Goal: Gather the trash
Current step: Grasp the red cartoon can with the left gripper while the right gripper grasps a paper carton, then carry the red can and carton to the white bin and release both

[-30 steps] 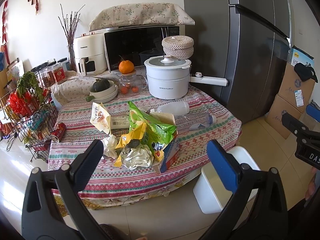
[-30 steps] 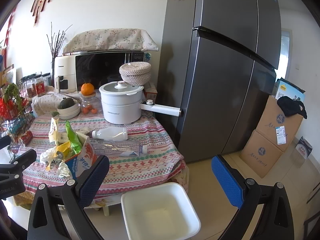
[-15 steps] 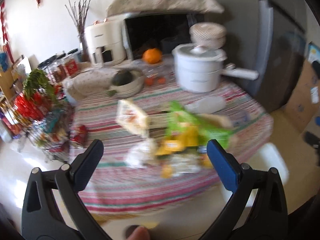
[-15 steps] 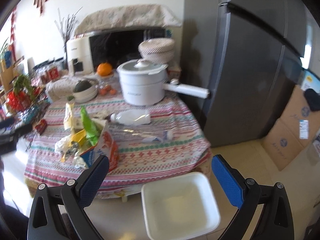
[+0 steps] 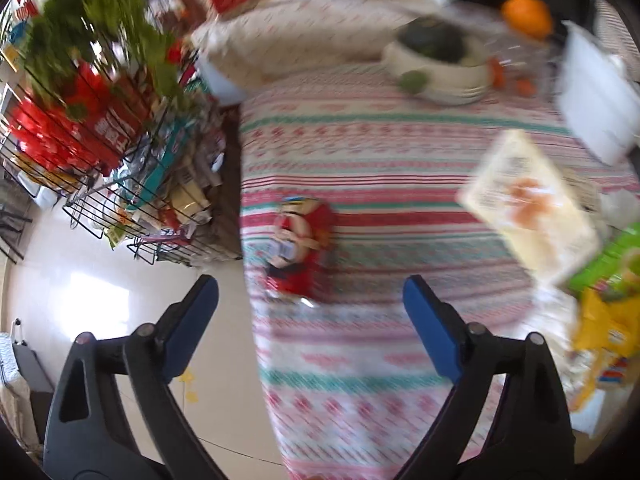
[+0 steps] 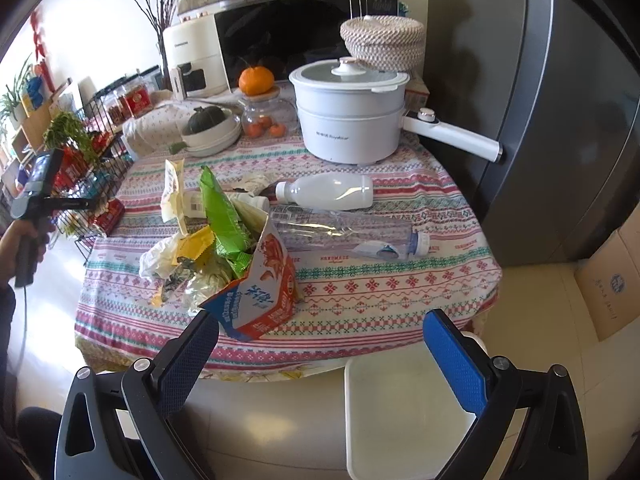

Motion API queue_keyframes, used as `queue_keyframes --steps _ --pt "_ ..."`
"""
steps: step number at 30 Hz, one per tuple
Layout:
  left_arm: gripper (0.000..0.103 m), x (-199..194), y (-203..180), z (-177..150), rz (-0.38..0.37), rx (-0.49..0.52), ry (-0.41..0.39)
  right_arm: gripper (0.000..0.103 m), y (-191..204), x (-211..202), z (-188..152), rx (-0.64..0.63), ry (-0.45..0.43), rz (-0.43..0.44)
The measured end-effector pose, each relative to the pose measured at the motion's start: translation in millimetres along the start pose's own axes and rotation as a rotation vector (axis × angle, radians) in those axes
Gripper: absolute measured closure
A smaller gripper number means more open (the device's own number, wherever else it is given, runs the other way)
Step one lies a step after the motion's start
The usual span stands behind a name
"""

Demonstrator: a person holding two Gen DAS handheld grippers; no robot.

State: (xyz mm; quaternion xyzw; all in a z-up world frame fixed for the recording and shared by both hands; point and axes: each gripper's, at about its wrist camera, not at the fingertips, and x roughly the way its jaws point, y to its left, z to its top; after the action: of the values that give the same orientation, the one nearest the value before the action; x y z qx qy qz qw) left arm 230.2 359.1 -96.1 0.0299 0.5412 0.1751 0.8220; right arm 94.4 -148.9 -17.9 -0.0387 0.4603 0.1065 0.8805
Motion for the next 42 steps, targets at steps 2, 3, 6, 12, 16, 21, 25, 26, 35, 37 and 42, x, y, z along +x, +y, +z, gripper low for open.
queue_keyframes --steps 2,3,6,12,16,21,25,26,35,37,42 --pt "0.017 33 8 6 -0.016 -0.006 0.047 0.0 2 7 3 -0.002 0.015 -0.013" --pt "0.02 40 10 8 -0.019 -0.005 0.062 0.0 3 11 4 -0.001 0.019 -0.016" --pt "0.023 67 7 13 -0.043 0.002 0.093 0.0 2 22 6 0.003 0.037 -0.024" --pt "0.037 93 1 18 -0.073 0.008 0.145 0.0 7 49 15 -0.003 0.074 -0.039" --pt "0.048 101 -10 9 -0.037 0.032 0.145 0.0 10 64 25 -0.008 0.08 -0.009" --pt "0.048 76 -32 -2 -0.056 0.029 0.101 0.001 20 76 46 -0.036 0.1 0.049" --pt "0.048 53 -53 -12 -0.071 0.038 0.068 0.01 27 80 63 -0.049 0.095 0.084" --pt "0.048 49 -57 -15 -0.076 0.038 0.06 0.014 25 83 67 -0.04 0.101 0.092" --pt "0.048 -2 -95 -42 -0.141 0.082 -0.02 0.069 0 139 85 0.129 0.283 0.243" --pt "0.048 -15 -103 -46 -0.155 0.091 -0.039 0.08 -2 147 85 0.144 0.301 0.236" --pt "0.048 -49 -120 -60 -0.224 0.067 -0.083 0.094 -7 153 84 0.173 0.299 0.203"
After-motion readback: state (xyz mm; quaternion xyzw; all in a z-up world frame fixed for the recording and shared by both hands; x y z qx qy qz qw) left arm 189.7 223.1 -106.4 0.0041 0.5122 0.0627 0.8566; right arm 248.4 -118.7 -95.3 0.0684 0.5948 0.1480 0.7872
